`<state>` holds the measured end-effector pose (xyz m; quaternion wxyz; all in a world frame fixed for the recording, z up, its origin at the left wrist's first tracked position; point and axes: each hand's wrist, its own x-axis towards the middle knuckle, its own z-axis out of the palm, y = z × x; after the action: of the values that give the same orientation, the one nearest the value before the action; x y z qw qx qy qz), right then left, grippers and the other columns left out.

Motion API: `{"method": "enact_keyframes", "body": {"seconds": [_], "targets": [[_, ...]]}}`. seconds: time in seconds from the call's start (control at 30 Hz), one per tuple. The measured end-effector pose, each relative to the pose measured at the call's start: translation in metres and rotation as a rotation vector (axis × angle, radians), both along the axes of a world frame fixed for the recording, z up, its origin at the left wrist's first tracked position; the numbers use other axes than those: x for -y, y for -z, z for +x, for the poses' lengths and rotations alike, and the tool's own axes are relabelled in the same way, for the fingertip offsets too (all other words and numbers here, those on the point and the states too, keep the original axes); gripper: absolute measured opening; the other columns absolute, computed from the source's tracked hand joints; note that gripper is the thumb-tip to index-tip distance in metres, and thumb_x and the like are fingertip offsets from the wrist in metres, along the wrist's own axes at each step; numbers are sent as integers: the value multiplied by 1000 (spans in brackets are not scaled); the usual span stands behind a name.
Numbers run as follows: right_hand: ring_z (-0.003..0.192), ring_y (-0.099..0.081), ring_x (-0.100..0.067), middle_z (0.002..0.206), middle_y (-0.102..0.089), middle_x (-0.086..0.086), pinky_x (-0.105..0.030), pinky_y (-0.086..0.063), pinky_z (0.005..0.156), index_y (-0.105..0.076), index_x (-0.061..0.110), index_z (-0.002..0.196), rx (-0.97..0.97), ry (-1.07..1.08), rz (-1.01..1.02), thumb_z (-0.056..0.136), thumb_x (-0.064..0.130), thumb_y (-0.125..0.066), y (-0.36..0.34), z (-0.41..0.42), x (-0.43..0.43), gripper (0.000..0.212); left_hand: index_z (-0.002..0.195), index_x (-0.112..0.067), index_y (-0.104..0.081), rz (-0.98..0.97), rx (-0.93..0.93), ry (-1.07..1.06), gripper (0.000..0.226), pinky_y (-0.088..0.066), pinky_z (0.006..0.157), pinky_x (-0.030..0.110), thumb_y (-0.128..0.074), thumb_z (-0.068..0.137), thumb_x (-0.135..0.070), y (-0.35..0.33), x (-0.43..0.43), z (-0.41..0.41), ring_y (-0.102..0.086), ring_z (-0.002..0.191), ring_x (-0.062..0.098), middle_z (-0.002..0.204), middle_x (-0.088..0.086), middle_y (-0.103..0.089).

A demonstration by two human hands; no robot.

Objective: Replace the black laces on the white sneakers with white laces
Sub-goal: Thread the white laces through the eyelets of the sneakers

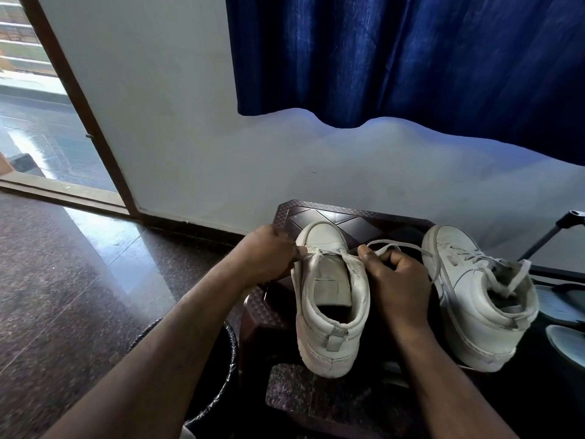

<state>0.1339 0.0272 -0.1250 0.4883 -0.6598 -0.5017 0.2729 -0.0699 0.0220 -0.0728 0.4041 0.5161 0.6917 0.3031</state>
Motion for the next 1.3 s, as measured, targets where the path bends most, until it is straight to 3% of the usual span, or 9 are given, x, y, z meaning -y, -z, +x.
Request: {"method": "enact_keyframes", "body": {"seconds": [0.17, 0.3, 0.43, 0.57, 0.7, 0.87, 1.0, 1.13, 1.3], "targets": [[59, -60, -18, 61, -70, -1, -32, -44, 69, -71, 14, 65, -49, 15, 12, 90, 37, -77, -2, 0, -2, 34, 90, -5, -67, 16, -126, 68, 22, -60, 83, 44, -75, 92, -26, -5, 2, 2, -70, 98, 41, 97, 20, -73], [61, -61, -16, 68, -70, -7, -27, -52, 60, -72, 4, 75, -587, -104, -46, 93, 22, -76, -8, -4, 1, 26, 84, 3, -68, -30, 18, 84, 28, -45, 61, 27, -76, 92, -23, 0, -1, -2, -57, 66, 25, 68, 6, -63], [58, -59, -11, 65, -67, 1, -24, -47, 55, -69, 11, 74, -682, -63, 24, 91, 22, -77, -20, 6, -8, 22, 85, -3, -70, 40, 59, 40, 32, -46, 50, 20, -79, 90, -33, 8, -5, -5, -59, 56, 14, 69, 5, -68], [52, -54, -9, 60, -62, 3, -21, -45, 51, -66, 19, 65, -750, -74, 102, 89, 19, -79, -30, 5, -6, 27, 80, -21, -70, 264, -202, -2, 23, -47, 60, 27, -78, 87, -41, 8, -11, 7, -60, 61, 10, 70, -5, -71], [52, -50, -12, 56, -54, 2, -22, -45, 51, -62, 20, 59, -715, -113, 198, 89, 15, -78, -39, 3, 1, 35, 83, -25, -73, 419, -112, 73, 12, -36, 55, 10, -74, 92, -34, 0, -15, 26, -55, 59, -3, 76, -12, -69], [58, -48, -18, 59, -56, -4, -27, -47, 55, -65, 8, 70, -618, -125, 278, 88, 22, -79, -45, 4, 8, 26, 104, -30, -79, 529, -31, 350, 11, -47, 79, 16, -69, 99, -30, -11, -17, 50, -66, 91, -5, 99, -18, -75], [66, -48, -24, 66, -60, -4, -47, -50, 69, -67, 10, 71, -570, -158, 287, 86, 30, -82, -45, 5, 9, 30, 93, -24, -74, 547, 17, 390, 6, -44, 70, 11, -72, 98, -26, -14, -14, 59, -63, 78, -5, 80, -19, -70], [55, -43, -13, 66, -62, -1, -26, -39, 54, -65, 8, 74, -685, -71, 319, 89, 19, -78, -50, 11, 8, 23, 78, -34, -69, 520, -65, 361, 18, -47, 73, 22, -76, 94, -30, -10, -19, 42, -62, 76, -1, 77, -16, -70], [52, -41, -11, 68, -63, 0, -24, -33, 50, -63, 11, 74, -768, -54, 319, 90, 15, -76, -52, 15, 6, 21, 77, -32, -71, 426, 32, 407, 14, -49, 80, 32, -76, 90, -30, -2, -19, 24, -63, 78, 6, 80, -12, -71]]}}
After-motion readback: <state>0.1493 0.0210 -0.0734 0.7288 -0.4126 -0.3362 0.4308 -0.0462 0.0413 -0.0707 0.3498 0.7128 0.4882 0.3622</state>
